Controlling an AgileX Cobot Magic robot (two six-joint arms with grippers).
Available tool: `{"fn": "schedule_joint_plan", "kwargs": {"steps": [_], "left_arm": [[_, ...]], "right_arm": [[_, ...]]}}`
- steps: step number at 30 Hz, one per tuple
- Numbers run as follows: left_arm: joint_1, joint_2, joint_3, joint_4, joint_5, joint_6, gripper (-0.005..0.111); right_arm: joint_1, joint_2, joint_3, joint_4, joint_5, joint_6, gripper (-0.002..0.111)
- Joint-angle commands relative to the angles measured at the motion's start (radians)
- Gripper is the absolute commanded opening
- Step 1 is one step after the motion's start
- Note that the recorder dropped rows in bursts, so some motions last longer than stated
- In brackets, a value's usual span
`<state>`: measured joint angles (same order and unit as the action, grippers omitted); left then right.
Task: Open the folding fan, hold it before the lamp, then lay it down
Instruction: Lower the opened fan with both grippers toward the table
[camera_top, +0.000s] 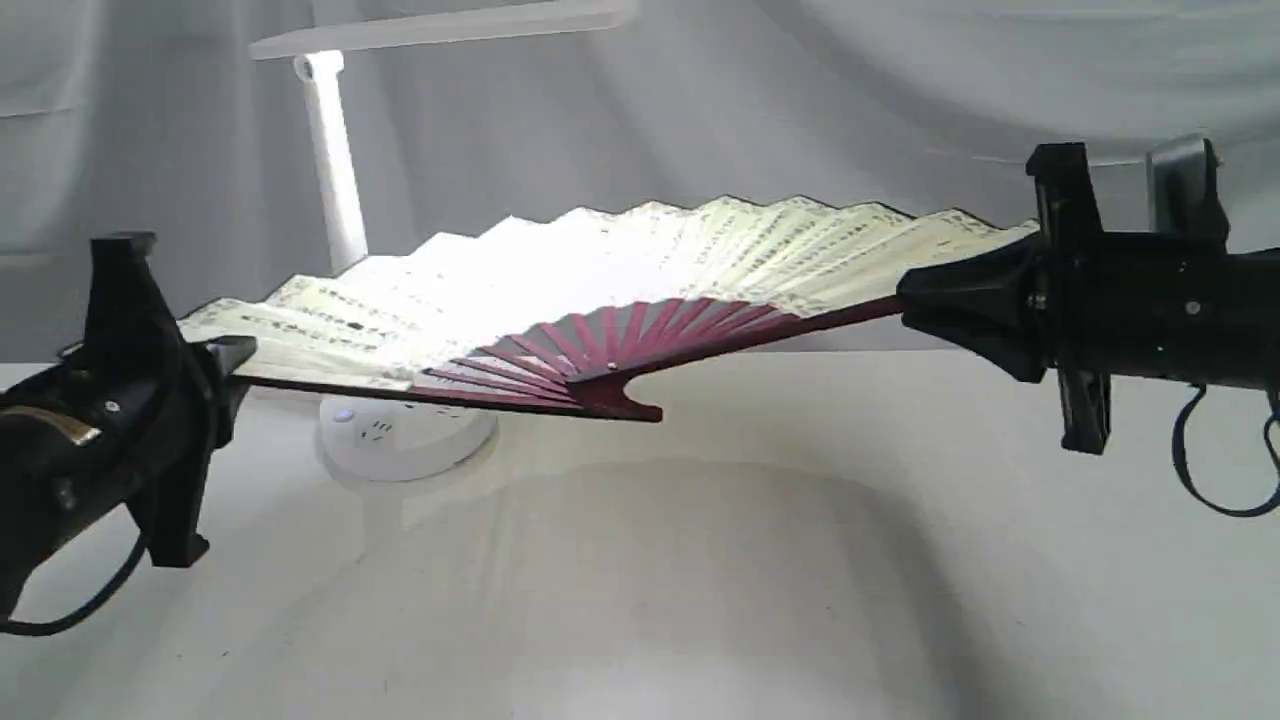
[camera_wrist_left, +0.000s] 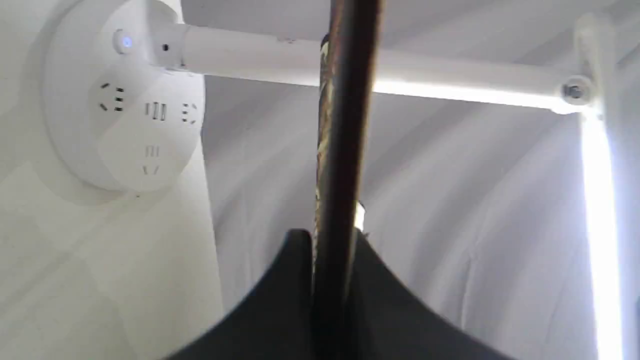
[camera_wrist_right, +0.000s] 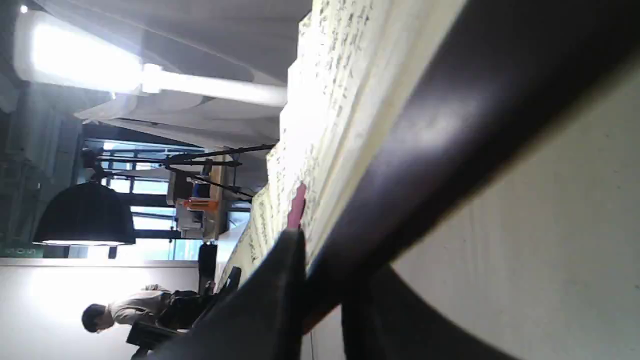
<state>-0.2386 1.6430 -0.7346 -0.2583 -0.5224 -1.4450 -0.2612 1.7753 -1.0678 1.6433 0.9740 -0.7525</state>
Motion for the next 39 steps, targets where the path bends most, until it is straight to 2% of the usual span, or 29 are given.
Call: {"fn": "schedule_joint_plan", "kwargs": {"steps": [1,11,15,21,31,36,39], "left_arm": [[0.019,0.049,-0.001,-0.001,-0.084,-0.074,0.0],[0.019,0.235,-0.003,0.158,-0.296,-0.247,0.0],[0.019,0.309,-0.028,0.228,-0.389,-0.259,0.0],[0.008,0.413,-0.134,0.402,-0.398,-0.288,0.001],[-0.062,0.557,-0.244,0.401,-0.396,-0.308,0.001],[-0.069,0.585,-0.258,0.404,-0.398,-0.308,0.001],[-0.069,0.585,-0.26,0.404,-0.398,-0.308,0.007]], "right_arm": [[-0.02,0.046,0.008,-0.082,-0.098,-0.061,0.0],[-0.094,0.179,0.008,-0.081,-0.088,-0.085,0.0],[-0.141,0.22,0.008,-0.087,-0.073,-0.106,0.0],[-0.207,0.272,0.008,-0.093,-0.069,-0.14,0.0],[-0.265,0.369,0.008,-0.082,-0.077,-0.195,0.0],[-0.268,0.402,0.008,-0.076,-0.08,-0.212,0.0],[-0.268,0.416,0.008,-0.06,-0.08,-0.231,0.0]]}}
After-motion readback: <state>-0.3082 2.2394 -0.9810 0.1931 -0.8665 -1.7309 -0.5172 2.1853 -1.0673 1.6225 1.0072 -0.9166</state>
